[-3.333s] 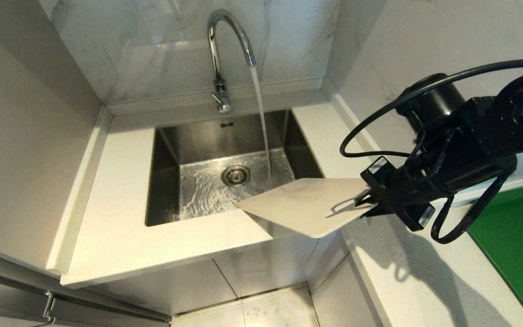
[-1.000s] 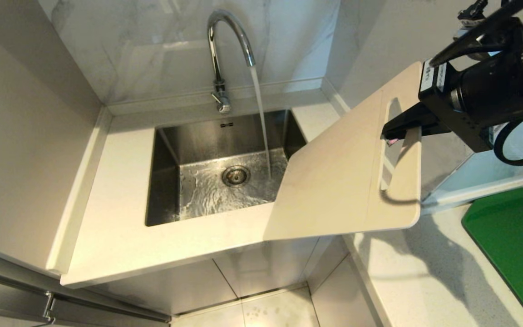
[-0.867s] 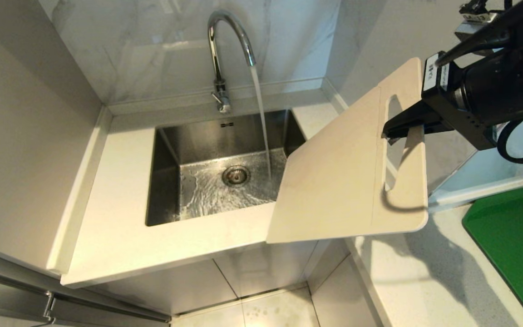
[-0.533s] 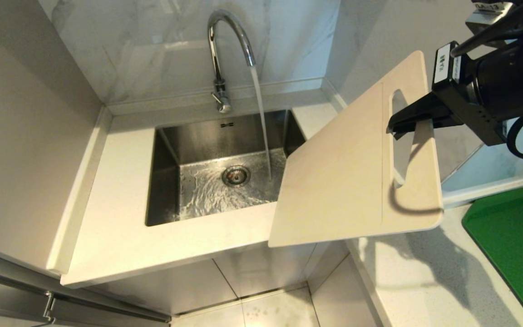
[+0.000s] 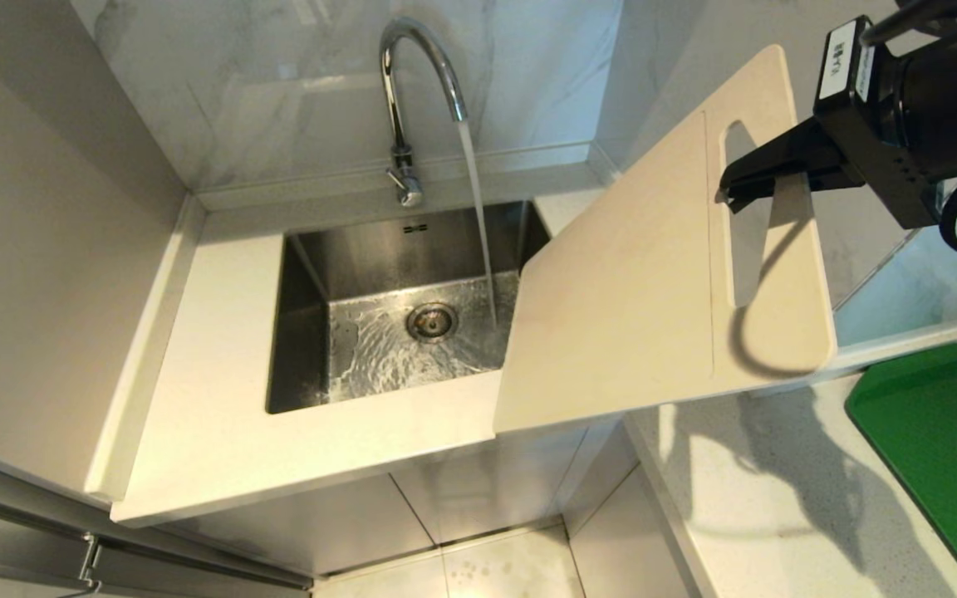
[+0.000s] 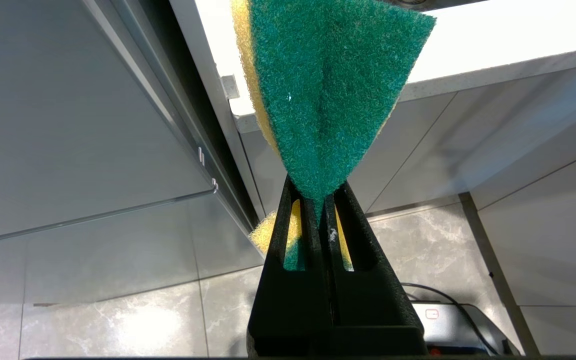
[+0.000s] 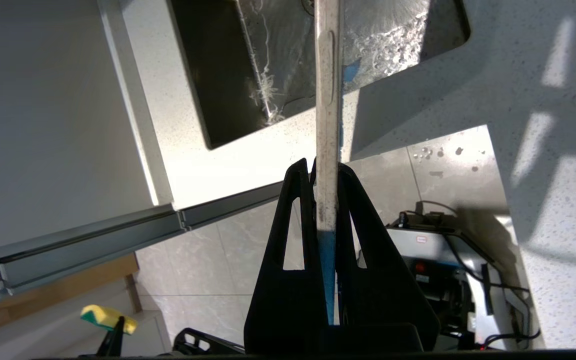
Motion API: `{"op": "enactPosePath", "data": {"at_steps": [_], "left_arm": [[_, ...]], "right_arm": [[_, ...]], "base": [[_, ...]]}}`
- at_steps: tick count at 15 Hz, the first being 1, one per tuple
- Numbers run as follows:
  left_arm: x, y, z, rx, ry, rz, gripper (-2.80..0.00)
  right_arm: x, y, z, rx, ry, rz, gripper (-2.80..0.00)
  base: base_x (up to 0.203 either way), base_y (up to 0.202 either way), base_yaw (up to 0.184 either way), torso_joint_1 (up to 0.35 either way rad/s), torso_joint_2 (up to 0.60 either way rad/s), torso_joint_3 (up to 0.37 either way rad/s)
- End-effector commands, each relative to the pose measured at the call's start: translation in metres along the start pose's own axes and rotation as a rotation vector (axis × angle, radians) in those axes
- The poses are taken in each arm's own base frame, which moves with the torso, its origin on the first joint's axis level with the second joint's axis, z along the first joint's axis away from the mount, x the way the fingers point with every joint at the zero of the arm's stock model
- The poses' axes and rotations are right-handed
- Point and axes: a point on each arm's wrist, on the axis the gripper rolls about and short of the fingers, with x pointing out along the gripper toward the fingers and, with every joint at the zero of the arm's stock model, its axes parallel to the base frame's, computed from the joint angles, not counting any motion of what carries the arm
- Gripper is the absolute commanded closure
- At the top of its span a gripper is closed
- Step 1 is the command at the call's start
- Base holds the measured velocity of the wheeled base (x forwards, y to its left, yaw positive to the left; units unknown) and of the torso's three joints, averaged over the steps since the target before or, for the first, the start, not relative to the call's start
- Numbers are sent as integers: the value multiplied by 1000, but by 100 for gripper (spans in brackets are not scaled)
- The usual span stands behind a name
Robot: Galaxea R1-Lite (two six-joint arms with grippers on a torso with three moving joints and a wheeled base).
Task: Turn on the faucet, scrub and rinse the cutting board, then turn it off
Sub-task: Scrub the cutting board underwater
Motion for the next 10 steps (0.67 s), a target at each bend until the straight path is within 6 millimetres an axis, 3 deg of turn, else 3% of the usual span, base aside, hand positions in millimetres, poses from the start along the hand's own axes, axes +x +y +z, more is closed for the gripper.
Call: {"op": "enactPosePath", "data": {"at_steps": [1,5,10], "left_arm": [[0,0,0,0,2,1,0],[0,0,0,0,3,3,0],[0,0,0,-1,3,2,0]], "right_arm": [[1,0,0,22,3,3,0],[0,1,1,23,-6,8,0],[-4,2,0,23,-10,13,0]], "base": [[0,0,0,0,0,0],[0,0,0,0,0,0],[162,0,9,1,2,4]]}}
